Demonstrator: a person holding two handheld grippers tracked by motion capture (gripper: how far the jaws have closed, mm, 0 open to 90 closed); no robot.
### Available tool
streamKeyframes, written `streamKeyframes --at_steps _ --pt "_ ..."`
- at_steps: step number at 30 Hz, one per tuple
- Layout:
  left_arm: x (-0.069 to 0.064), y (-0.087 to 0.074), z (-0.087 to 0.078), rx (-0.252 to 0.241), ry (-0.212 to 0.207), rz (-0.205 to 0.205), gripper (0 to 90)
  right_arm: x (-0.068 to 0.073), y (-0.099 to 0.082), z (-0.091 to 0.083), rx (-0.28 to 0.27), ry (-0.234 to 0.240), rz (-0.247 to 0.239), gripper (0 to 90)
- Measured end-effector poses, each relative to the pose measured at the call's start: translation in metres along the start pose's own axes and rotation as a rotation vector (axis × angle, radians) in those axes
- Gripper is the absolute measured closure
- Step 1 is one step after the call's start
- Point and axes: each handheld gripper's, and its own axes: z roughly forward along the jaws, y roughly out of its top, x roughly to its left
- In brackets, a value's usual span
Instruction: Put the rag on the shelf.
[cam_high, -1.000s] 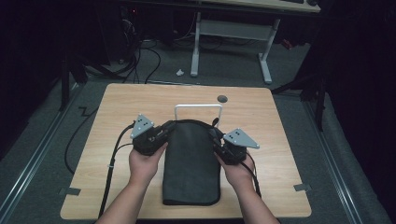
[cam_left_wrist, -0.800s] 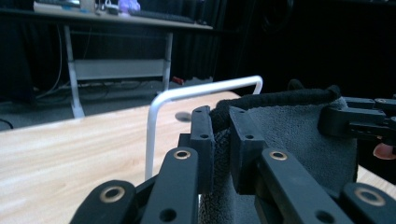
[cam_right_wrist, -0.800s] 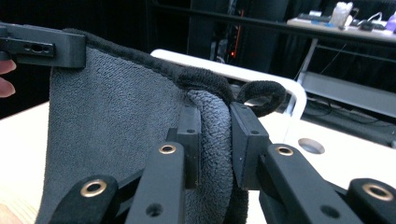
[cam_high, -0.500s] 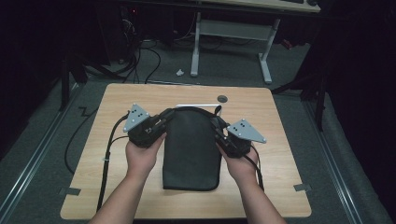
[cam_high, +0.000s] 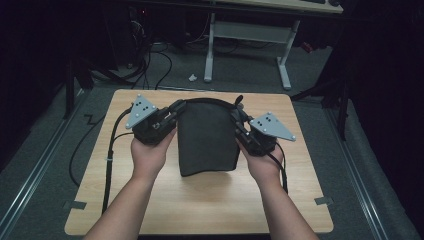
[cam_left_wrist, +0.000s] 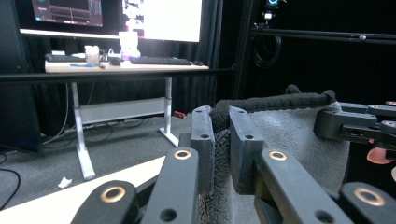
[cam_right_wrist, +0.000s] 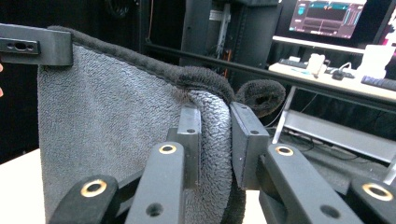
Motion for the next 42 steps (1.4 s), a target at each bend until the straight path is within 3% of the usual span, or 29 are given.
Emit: streamKeyframes --at_steps 7,16,21,34,42 --pt "-0.003 0.014 0.004 -0.020 -0.005 0.021 81.8 -0.005 0.012 0.000 -0.022 -0.014 -0.004 76.1" --pt "0.006 0.019 0.017 -0.001 0.009 0.021 81.8 -0.012 0.020 0.008 -0.019 -0.019 -0.010 76.2" --pt "0.018 0.022 0.034 0.032 0.031 0.034 81.8 -0.020 0.023 0.024 0.008 -0.019 0.004 76.2" --pt "0.042 0.039 0.081 0.047 0.089 0.080 81.8 -0.051 0.035 0.070 0.041 -0.030 0.019 76.2" --pt "0.063 0.026 0.111 0.161 0.128 0.113 81.6 -0.067 0.027 0.102 0.106 -0.034 0.011 76.0"
